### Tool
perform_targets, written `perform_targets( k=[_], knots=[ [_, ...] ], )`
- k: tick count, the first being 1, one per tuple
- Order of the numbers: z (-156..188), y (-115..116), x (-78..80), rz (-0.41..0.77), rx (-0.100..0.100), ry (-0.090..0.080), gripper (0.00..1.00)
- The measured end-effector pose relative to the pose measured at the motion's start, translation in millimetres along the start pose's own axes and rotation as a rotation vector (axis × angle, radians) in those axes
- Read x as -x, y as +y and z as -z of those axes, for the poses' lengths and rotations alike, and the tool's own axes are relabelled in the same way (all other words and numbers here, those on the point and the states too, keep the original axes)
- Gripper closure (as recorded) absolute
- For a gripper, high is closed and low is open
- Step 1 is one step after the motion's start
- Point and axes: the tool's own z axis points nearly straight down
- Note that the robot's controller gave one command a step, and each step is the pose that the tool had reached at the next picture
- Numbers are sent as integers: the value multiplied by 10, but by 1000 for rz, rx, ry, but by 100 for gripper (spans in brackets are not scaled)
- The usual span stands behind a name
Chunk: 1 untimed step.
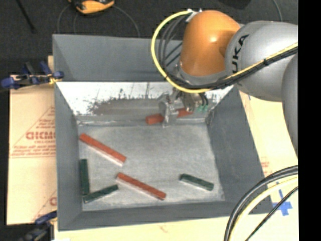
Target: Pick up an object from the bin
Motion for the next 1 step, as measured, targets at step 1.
perform_targets(
  k=[1],
  knots=[
    [0, 1, 0, 0, 0, 0, 100]
  ],
)
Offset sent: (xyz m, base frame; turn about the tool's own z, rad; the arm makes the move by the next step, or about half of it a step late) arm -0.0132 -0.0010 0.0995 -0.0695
